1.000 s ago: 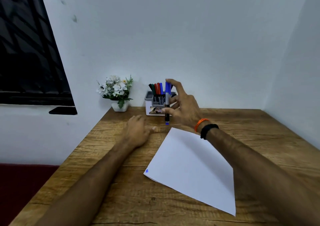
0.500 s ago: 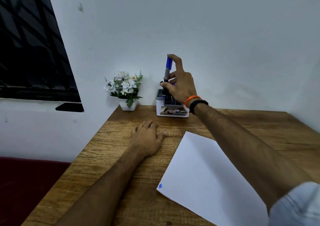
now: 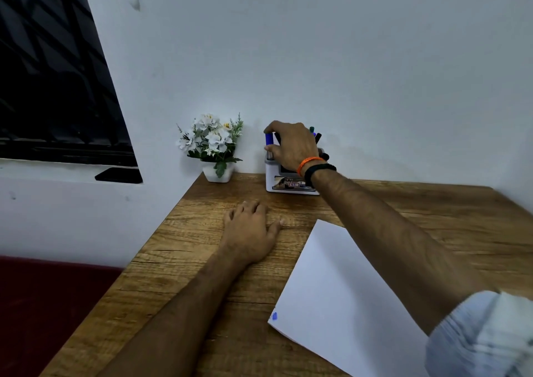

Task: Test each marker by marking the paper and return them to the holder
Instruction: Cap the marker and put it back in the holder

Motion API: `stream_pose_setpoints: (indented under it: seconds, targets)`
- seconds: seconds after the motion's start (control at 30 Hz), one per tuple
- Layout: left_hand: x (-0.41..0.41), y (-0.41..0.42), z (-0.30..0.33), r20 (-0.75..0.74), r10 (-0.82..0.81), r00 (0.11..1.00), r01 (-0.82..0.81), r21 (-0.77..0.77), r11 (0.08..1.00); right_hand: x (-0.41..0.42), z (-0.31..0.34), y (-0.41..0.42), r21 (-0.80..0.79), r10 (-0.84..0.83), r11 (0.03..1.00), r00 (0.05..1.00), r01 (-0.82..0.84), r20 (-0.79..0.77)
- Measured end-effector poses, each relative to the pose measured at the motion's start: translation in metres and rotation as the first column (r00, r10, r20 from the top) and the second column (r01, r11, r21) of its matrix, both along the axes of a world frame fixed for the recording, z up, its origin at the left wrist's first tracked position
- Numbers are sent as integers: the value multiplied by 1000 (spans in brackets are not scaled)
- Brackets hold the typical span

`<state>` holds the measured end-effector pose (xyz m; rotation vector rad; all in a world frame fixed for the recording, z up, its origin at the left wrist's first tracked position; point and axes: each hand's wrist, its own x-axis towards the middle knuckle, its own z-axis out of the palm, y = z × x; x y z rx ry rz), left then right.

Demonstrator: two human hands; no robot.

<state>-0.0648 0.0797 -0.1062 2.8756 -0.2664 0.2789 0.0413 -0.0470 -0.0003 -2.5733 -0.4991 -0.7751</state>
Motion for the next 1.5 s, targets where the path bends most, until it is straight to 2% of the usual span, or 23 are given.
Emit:
stream_pose_setpoints:
  seconds: [0.17, 0.33, 0.43, 0.67, 0.8, 1.07, 1.2, 1.3, 1.4, 1.5]
  targets:
    - [-1, 0, 1, -1, 0, 1000, 0, 1, 1000, -7, 6, -2, 58, 11, 998, 1000, -10, -23]
    - [-1, 0, 1, -2, 1, 1000, -1, -8, 1000, -15, 4, -15, 314, 42, 948, 998, -55, 50]
    - [-2, 0, 1, -15, 0, 1000, 0, -11, 1000, -19, 1, -32, 385, -1, 923, 998, -24, 66]
    - [-3, -1, 2, -22, 8, 1000, -8, -9, 1000, -26, -14, -79, 423, -154, 897, 987, 125, 37]
    - [-4, -1, 3, -16, 5, 1000, -5, -5, 1000, -28, -26, -95, 357, -195, 913, 980, 200, -49]
    - [-3, -1, 2, -12, 9, 1000, -9, 2, 1000, -25, -38, -95, 278, -191, 933, 971, 226, -146]
    - [-2, -1, 2, -12, 9, 1000, -9, -5, 1000, -22, -39, -92, 349, -151, 916, 975, 199, -162]
    - [-2, -1, 1, -11, 8, 1000, -8, 1, 1000, -25, -33, -88, 407, -140, 897, 984, 172, -107]
    - [-1, -1, 1, -7, 9, 1000, -9, 1, 1000, -30, -18, -83, 581, -145, 808, 989, 97, 38]
    - [-1, 0, 0, -10, 9, 1000, -9, -3, 1000, -43, 2, -74, 682, -83, 730, 984, -46, 156]
